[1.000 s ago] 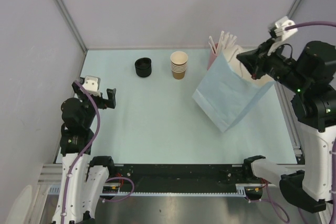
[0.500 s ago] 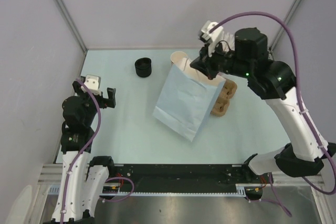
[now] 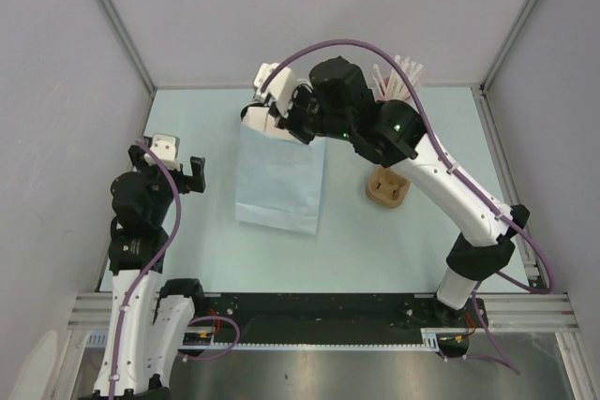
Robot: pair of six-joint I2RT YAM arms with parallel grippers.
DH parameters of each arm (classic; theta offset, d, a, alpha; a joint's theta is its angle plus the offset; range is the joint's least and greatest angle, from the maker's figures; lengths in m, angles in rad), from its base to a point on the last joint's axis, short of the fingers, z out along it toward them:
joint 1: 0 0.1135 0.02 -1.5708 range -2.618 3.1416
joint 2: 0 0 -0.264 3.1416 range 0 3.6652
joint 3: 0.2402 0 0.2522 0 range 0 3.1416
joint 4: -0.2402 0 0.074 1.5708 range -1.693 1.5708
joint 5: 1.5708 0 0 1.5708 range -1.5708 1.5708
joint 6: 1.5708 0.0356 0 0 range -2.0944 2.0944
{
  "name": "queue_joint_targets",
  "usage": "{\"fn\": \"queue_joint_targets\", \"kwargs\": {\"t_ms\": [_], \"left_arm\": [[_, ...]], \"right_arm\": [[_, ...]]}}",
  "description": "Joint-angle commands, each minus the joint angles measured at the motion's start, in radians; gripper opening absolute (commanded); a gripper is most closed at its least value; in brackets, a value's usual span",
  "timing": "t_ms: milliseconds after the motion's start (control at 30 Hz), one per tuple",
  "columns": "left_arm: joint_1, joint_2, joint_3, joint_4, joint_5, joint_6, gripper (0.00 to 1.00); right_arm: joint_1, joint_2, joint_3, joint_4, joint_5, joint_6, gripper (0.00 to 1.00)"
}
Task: Pack the takeout coffee
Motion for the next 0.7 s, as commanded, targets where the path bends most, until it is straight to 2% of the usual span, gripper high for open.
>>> {"fn": "queue_joint_targets", "kwargs": {"t_ms": [0,133,333,367,400,467,500,600,667], "left_arm": [[0.009,-0.014,-0.009,0.031,-0.012,0.012,1.00],[0.009,-0.027,-0.011,0.033,-0.004,0.009,1.00],[0.009,-0.035,-0.011,0.026,0.005,0.008,1.00],[0.010,-0.034,-0.011,0.028,0.006,0.008,0.99],[0.012,-0.037,-0.011,0.026,0.006,0.006,1.00],[0.010,-0.037,-0.011,0.026,0.006,0.008,0.99],[0.012,-0.037,-0.011,0.028,0.008,0.008,1.00],[0.012,-0.035,-0.012,0.028,0.006,0.009,1.00],[0.012,-0.032,-0.012,0.028,0.005,0.009,1.00]], "right_arm": [[0.104,-0.063,-0.032,0.081,0.091,-0.067,0.00],[0.196,-0.153,-0.245,0.198,0.157,-0.084,0.00],[0.251,-0.187,-0.446,0.167,0.111,-0.104,0.01],[0.254,-0.195,-0.463,0.159,0.091,-0.107,0.05],[0.256,-0.196,-0.469,0.150,0.073,-0.110,0.24],[0.256,-0.198,-0.443,0.115,0.016,-0.108,0.48],[0.256,-0.202,-0.427,0.102,0.001,-0.099,0.67],[0.254,-0.205,-0.307,0.044,-0.065,-0.076,0.81],[0.256,-0.212,-0.226,0.009,-0.099,-0.061,0.84]]}}
